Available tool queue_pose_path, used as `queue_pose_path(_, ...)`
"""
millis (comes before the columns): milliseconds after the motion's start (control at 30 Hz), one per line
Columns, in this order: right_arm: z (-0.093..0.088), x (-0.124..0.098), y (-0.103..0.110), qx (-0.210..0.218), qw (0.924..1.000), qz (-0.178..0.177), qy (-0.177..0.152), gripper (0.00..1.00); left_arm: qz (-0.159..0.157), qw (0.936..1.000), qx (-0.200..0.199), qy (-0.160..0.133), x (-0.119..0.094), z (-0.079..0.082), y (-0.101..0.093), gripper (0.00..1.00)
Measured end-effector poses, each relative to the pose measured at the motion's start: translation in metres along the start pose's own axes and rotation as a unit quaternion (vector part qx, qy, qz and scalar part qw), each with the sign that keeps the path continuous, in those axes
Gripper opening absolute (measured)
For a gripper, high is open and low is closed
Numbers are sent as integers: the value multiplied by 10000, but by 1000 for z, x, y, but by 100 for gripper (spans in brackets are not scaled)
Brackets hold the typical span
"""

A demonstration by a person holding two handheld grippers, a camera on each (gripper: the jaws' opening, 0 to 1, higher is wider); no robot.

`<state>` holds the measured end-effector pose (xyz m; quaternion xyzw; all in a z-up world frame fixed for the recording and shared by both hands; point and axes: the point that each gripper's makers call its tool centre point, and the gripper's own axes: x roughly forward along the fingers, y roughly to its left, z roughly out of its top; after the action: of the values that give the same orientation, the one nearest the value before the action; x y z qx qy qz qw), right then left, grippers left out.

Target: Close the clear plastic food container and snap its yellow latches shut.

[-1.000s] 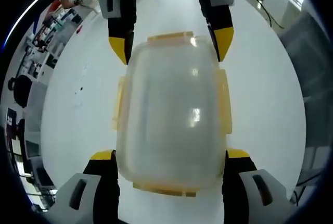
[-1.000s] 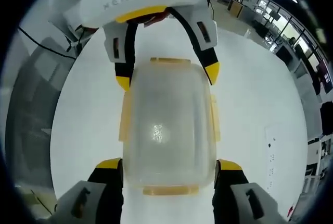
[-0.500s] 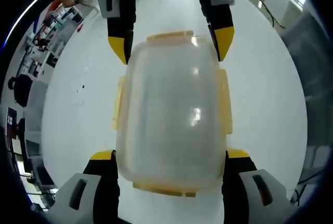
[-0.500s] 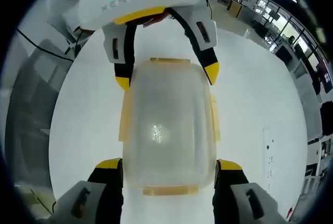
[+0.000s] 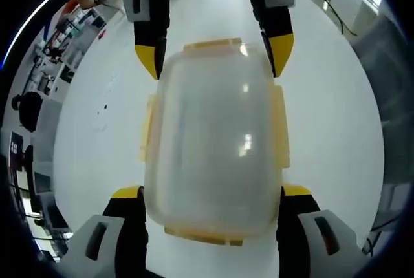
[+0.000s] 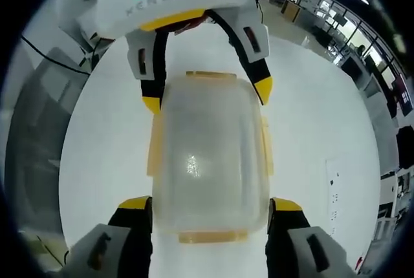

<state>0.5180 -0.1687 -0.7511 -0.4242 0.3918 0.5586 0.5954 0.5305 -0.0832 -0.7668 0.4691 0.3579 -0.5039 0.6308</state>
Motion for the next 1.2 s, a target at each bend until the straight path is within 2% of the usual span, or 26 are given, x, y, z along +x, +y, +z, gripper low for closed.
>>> queue_pose_path(200,2,0,2,100,9999,-44,-115,78,67,9999,-112,-38,-1,-2,-1,82)
queue_pose_path(267,-1,-1,0,3,9998,-183,-87,79,75,9999,-142,-57,-2,-3,-2,83)
queue_pose_path(733,-7,-16,1,306,9981,-447,-309,75,282,9983,-441,-262,-16,-2,-4,84)
queue_pose_path(833,-11,-19,4,372,9974,-528,-316,72,301,9980,-481,-268,-19,-4,-7,84)
queue_pose_path(1200,-13,-24,23,704,9938,-694,-509,75,415,9952,-841,-295,-32,-15,-17,83)
